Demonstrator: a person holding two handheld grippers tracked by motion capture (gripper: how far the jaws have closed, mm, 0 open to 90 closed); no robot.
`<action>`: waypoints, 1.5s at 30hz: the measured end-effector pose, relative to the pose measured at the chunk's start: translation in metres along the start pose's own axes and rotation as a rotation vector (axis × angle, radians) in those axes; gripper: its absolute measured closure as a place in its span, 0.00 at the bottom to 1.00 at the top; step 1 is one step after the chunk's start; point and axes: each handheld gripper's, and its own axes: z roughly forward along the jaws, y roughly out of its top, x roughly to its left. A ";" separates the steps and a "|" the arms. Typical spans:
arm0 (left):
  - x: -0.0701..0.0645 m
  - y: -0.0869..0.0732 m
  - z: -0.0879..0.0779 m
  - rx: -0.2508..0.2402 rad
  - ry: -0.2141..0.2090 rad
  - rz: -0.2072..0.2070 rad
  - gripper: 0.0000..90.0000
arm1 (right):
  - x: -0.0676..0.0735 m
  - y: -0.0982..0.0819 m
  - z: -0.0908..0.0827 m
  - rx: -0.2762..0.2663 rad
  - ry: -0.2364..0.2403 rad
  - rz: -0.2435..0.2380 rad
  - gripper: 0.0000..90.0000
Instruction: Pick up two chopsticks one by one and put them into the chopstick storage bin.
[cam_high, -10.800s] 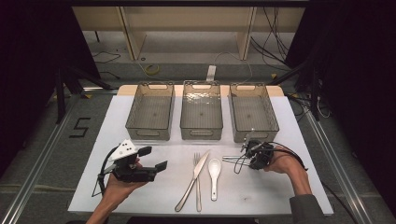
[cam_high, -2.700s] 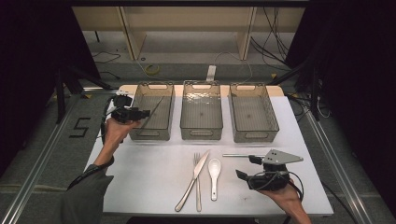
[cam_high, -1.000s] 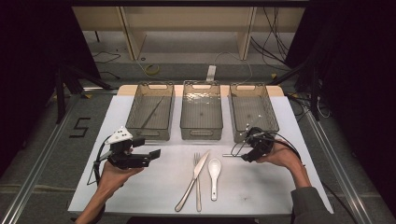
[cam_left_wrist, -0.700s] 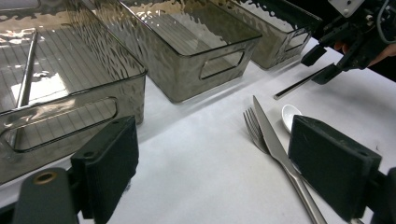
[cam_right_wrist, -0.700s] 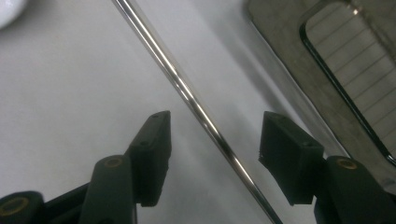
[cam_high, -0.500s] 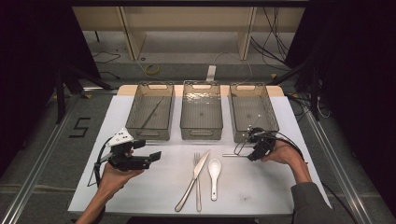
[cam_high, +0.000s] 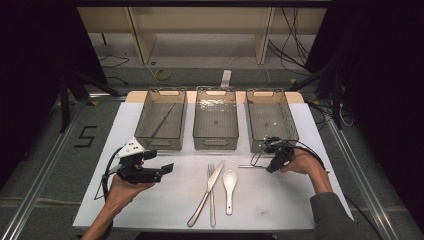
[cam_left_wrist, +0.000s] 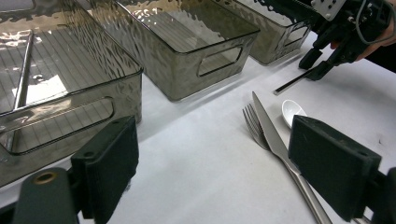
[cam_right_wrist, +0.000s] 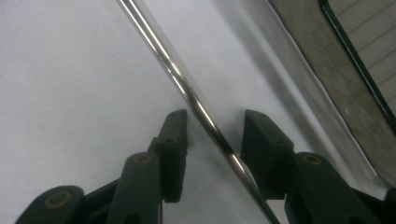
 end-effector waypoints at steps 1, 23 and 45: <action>0.000 0.000 0.000 0.001 0.001 -0.001 0.18 | 0.000 0.001 0.000 0.007 0.002 -0.002 0.70; -0.001 0.000 0.000 0.003 0.002 -0.001 0.18 | 0.007 0.008 0.000 0.065 0.010 -0.087 0.95; -0.002 0.001 0.002 0.009 -0.008 0.004 0.19 | 0.033 0.000 -0.035 -0.043 -0.072 -0.119 0.96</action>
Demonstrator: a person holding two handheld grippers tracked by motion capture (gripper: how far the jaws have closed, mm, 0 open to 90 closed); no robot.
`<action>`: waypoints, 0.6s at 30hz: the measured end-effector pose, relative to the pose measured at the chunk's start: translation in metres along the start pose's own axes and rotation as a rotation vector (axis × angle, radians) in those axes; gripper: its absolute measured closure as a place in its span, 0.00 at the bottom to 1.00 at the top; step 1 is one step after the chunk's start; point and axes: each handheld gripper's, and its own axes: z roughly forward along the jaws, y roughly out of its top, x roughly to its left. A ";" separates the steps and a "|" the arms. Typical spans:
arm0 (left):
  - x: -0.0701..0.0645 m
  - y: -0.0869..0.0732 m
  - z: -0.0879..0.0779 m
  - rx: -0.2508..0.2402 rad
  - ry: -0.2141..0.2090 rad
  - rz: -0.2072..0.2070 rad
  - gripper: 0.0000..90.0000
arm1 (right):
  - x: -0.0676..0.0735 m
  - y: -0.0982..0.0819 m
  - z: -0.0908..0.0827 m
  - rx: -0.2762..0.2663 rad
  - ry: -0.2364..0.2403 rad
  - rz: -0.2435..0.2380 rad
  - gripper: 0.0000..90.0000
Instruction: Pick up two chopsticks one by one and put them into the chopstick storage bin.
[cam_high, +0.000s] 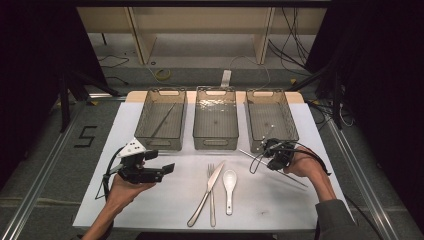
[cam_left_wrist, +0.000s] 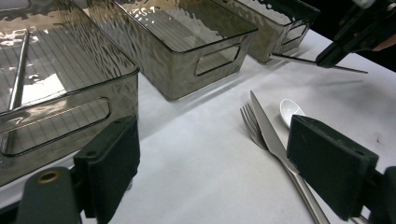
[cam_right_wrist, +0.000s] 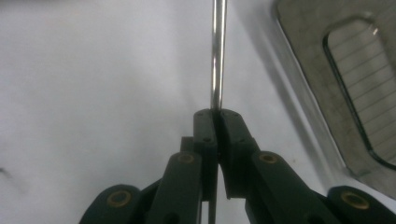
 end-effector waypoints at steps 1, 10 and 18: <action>0.000 0.000 0.000 0.002 -0.001 0.004 0.19 | 0.004 0.002 -0.005 -0.001 -0.006 -0.006 0.96; -0.007 0.001 0.003 0.011 -0.037 0.018 0.19 | 0.038 0.017 -0.033 -0.036 -0.041 -0.103 0.96; -0.023 0.006 0.005 0.022 -0.110 0.029 0.19 | 0.075 0.027 -0.046 -0.090 -0.049 -0.203 0.96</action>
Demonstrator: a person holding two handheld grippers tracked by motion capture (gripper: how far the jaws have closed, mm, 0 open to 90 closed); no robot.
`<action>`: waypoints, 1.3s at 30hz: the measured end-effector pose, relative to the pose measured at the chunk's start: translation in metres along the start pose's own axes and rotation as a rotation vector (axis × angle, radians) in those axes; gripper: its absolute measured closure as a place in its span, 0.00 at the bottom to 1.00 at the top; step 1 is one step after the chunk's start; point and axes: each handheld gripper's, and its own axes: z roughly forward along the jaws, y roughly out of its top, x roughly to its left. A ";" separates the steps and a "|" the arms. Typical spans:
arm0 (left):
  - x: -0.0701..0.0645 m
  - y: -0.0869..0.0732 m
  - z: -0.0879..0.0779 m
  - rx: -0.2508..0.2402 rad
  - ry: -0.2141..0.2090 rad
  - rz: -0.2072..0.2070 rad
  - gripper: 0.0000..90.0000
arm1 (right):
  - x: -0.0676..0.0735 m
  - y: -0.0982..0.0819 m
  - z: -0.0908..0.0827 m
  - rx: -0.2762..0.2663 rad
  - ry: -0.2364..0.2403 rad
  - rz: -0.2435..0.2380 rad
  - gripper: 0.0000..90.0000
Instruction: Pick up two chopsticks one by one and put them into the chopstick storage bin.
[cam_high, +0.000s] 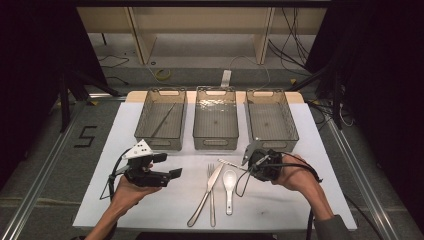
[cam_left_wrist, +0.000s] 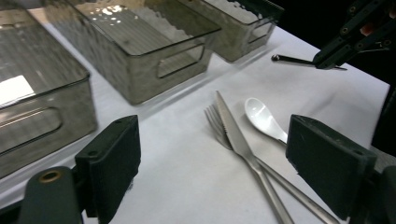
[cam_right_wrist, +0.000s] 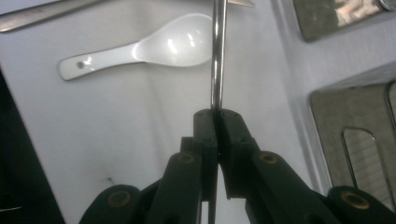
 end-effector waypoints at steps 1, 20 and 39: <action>-0.002 0.001 0.001 0.009 -0.004 0.013 0.19 | 0.004 0.002 -0.001 0.004 -0.002 -0.012 0.96; -0.045 0.014 0.027 0.141 -0.093 0.203 0.17 | 0.041 0.024 0.002 0.012 0.030 -0.131 0.96; -0.069 0.011 0.059 0.306 -0.172 0.388 0.37 | 0.057 0.036 0.005 0.022 0.047 -0.188 0.96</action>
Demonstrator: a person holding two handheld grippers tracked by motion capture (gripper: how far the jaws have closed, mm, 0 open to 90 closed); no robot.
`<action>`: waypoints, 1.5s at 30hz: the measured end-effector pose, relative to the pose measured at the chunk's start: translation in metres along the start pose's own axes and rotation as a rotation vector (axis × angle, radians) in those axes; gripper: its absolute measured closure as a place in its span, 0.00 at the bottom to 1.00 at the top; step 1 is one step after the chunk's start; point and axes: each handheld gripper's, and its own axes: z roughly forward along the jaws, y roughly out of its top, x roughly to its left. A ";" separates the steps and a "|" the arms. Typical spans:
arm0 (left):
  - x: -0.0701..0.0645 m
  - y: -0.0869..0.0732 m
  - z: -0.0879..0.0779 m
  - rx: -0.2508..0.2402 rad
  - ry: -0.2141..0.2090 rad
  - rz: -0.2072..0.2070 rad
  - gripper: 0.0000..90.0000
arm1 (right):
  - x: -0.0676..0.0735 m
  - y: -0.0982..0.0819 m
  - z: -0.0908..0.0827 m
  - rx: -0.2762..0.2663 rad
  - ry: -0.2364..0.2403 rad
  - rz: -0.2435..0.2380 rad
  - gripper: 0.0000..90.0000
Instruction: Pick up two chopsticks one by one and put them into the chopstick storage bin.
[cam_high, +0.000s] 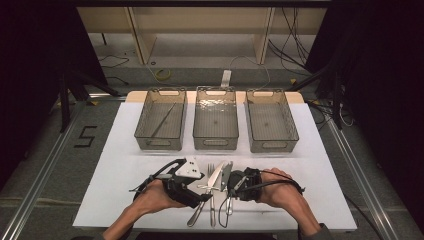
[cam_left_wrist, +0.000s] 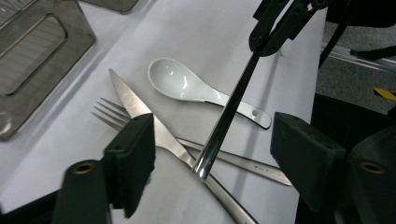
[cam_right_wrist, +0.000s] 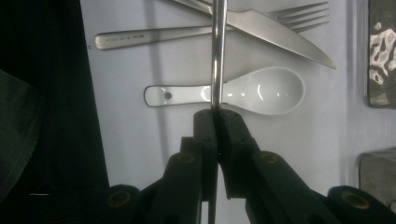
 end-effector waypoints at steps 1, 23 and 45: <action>-0.001 0.000 0.001 0.007 0.000 0.012 0.40 | 0.000 0.000 0.001 -0.009 0.001 -0.008 0.96; -0.007 -0.004 0.006 0.043 -0.070 0.092 0.74 | 0.010 0.011 0.002 -0.008 0.013 -0.060 0.96; -0.004 -0.006 0.001 0.037 -0.121 0.103 0.92 | 0.003 0.002 -0.003 -0.095 0.022 -0.001 0.78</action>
